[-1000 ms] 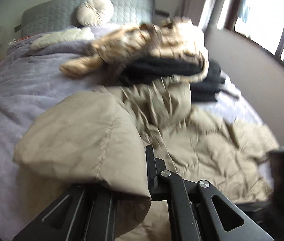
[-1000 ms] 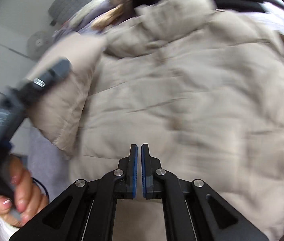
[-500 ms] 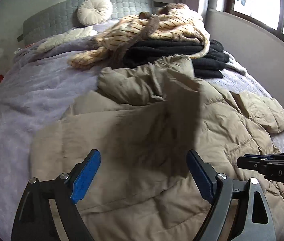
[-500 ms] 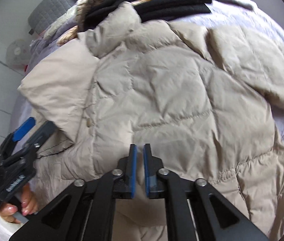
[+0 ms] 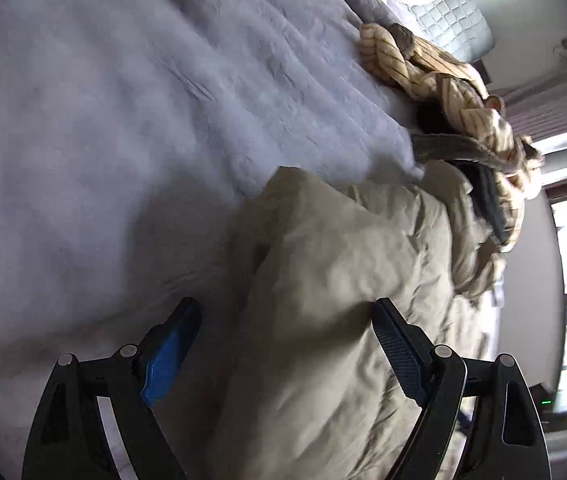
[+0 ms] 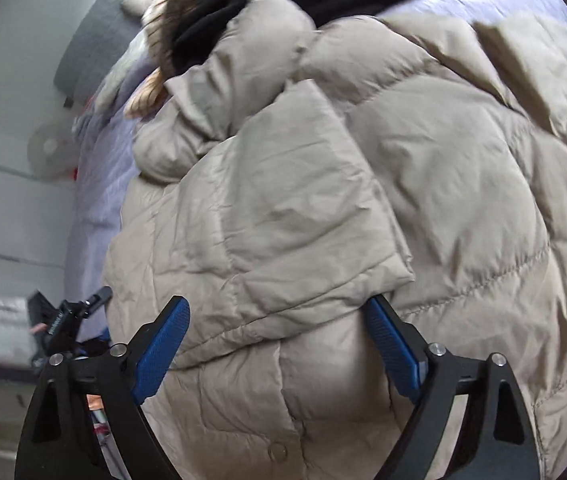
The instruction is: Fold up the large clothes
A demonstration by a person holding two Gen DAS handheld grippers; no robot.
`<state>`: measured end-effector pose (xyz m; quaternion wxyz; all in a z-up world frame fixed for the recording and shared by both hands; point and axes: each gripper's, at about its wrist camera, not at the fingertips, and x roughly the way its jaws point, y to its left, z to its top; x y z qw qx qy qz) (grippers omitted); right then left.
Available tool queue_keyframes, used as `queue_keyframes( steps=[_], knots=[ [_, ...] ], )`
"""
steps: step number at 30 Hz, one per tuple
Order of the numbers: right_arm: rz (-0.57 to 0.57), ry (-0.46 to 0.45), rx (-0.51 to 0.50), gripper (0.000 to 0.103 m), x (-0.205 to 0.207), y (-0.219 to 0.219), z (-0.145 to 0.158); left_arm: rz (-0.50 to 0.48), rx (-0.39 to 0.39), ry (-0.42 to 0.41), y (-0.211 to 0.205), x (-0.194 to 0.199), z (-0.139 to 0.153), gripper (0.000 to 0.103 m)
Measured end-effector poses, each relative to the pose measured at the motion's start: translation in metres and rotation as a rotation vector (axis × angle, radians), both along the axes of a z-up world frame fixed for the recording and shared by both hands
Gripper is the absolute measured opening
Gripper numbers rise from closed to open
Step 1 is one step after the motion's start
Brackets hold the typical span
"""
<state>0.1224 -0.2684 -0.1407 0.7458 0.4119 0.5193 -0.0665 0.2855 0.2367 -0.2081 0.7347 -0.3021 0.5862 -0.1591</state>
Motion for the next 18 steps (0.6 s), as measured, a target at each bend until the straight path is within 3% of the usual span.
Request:
queue_keyframes(
  steps=[1,2,4,5,6,9,11,15,18],
  knots=[
    [-0.013,0.001,0.01,0.083,0.001,-0.003,-0.003,0.016,-0.01,0.005,-0.001,0.005,-0.004,0.084],
    [-0.03,0.004,0.023,0.077,0.01,-0.008,-0.009,0.032,-0.011,-0.021,-0.004,0.008,-0.003,0.055],
    [-0.06,0.015,0.042,0.049,0.019,-0.017,-0.019,0.027,-0.016,-0.092,-0.014,0.011,0.011,0.024],
    [-0.067,0.033,0.051,0.021,0.029,-0.02,-0.026,0.019,0.022,-0.153,-0.019,0.009,0.026,0.017],
    [-0.078,0.036,0.06,0.015,0.037,-0.023,-0.032,-0.005,0.059,-0.214,-0.026,0.007,0.04,0.016],
    [-0.065,0.029,0.015,0.011,0.053,-0.018,-0.038,-0.122,0.247,-0.439,-0.054,-0.015,0.088,0.016],
    [-0.043,0.029,-0.039,0.011,0.056,-0.007,-0.036,-0.177,0.366,-0.503,-0.07,-0.018,0.094,0.016],
    [-0.024,0.032,-0.104,0.011,0.079,0.01,-0.033,-0.228,0.556,-0.403,-0.083,0.008,0.043,0.017],
    [-0.01,0.038,-0.143,0.011,0.112,0.014,-0.04,-0.192,0.632,-0.388,-0.077,0.009,0.032,0.036]
  ],
)
